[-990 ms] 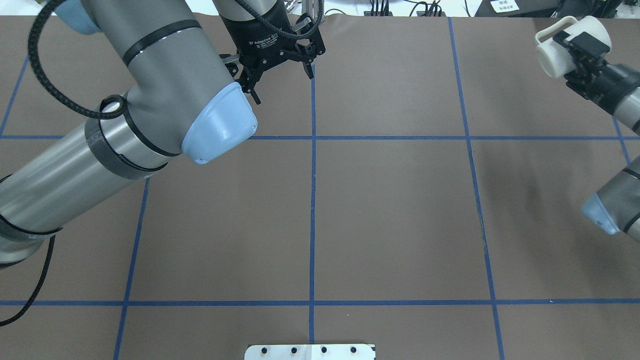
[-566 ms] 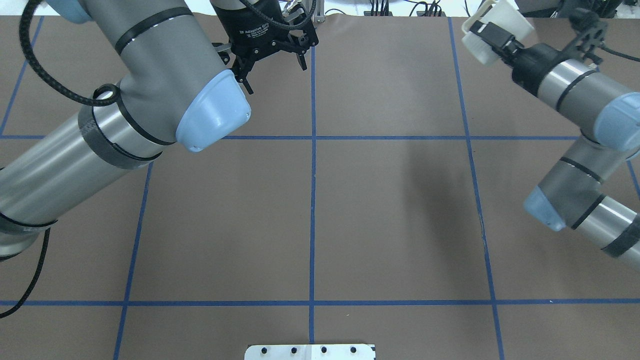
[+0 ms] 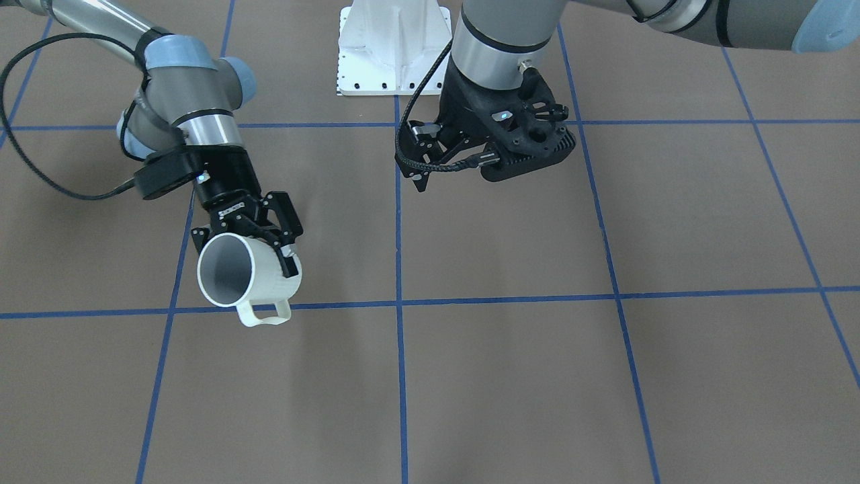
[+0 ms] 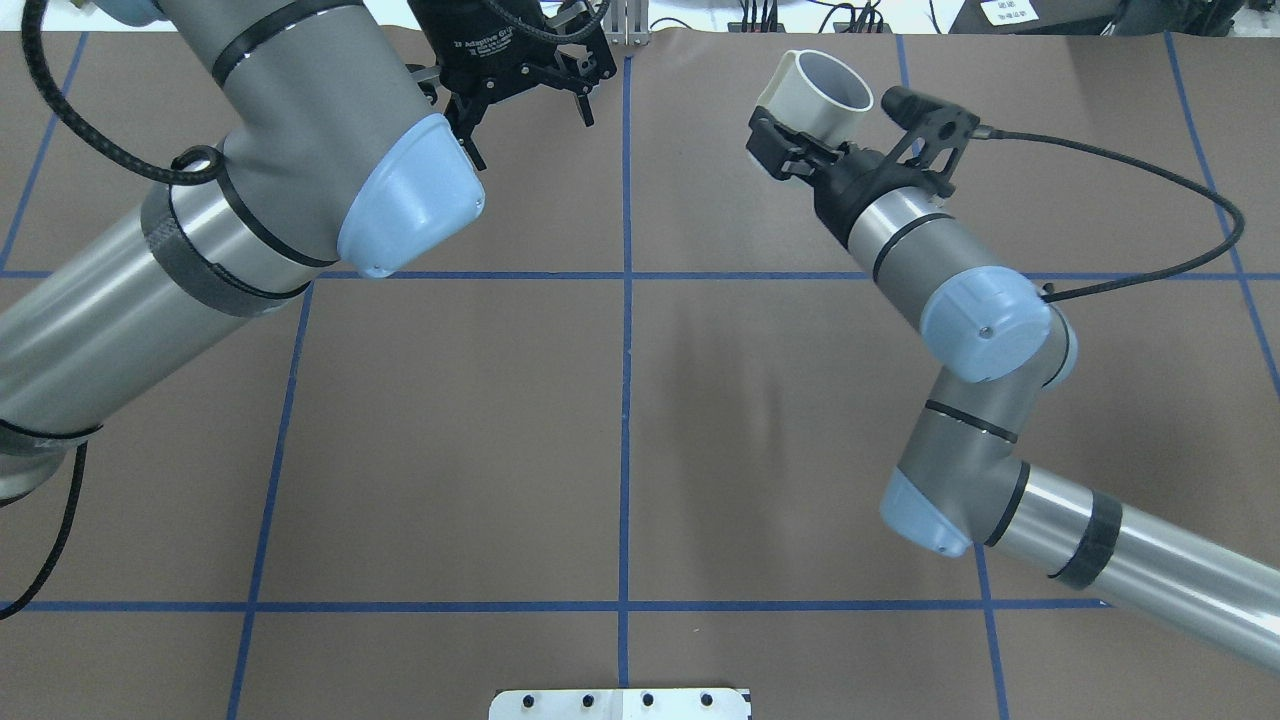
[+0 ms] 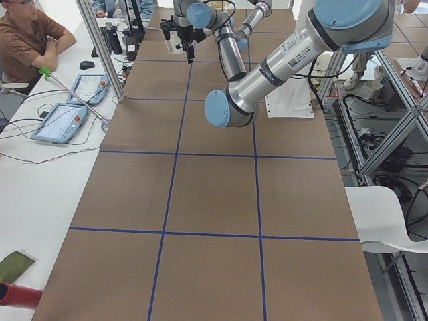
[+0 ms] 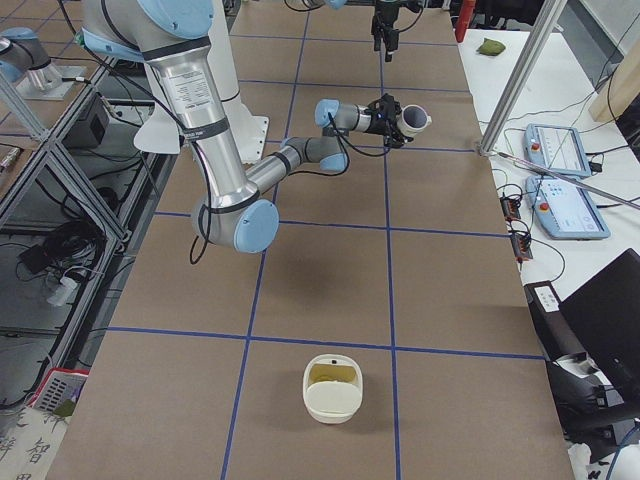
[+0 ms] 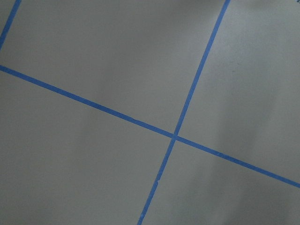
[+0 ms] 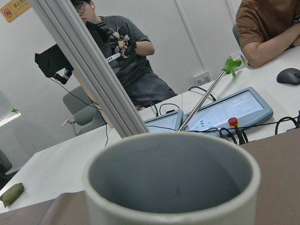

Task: Left arm hands cup to right arm to dump lemon

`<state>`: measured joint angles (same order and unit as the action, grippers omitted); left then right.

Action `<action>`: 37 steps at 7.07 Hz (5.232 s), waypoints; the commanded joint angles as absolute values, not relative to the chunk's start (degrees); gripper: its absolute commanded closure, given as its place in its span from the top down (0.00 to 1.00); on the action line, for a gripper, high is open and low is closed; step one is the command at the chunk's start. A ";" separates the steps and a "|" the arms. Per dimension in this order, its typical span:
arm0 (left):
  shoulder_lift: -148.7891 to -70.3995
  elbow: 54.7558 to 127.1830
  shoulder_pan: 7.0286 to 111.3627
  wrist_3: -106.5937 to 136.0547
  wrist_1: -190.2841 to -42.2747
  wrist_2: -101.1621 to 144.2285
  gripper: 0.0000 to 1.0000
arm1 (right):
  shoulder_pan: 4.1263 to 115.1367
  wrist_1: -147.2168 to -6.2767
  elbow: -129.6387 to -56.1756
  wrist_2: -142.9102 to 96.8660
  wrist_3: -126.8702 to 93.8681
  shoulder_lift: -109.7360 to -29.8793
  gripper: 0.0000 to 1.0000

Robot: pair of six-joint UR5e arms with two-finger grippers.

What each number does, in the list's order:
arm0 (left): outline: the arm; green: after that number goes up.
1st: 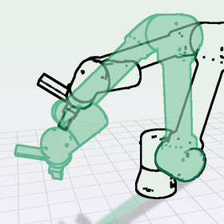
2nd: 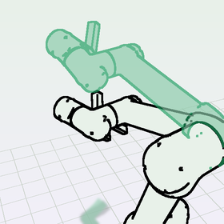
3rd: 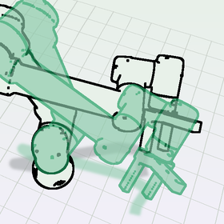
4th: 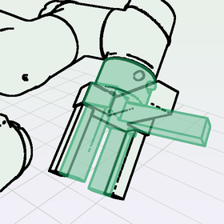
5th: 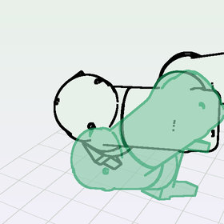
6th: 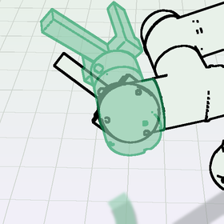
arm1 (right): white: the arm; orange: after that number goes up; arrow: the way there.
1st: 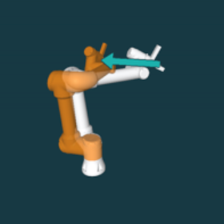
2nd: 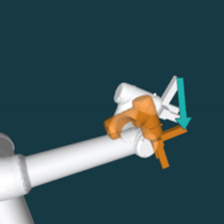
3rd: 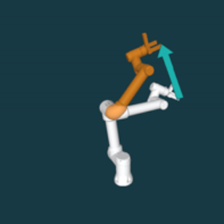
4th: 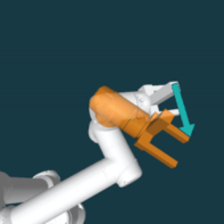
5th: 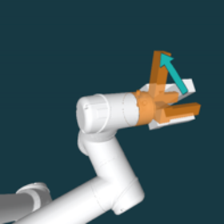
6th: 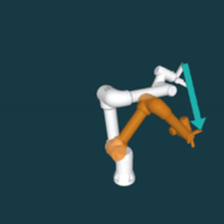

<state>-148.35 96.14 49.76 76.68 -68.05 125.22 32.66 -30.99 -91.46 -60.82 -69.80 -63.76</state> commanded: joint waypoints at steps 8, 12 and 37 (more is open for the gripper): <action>-155.39 86.48 49.22 76.55 -63.19 125.68 0.94 | 18.02 -41.31 -88.77 -40.69 -48.98 -53.79 0.46; -155.04 86.75 46.15 76.55 -63.46 125.68 0.82 | 18.11 -43.59 -88.59 -41.31 -47.19 -52.29 0.57; -153.98 87.71 45.09 76.73 -64.51 129.37 0.00 | 17.31 -40.34 -90.70 -40.78 -51.42 -53.88 0.77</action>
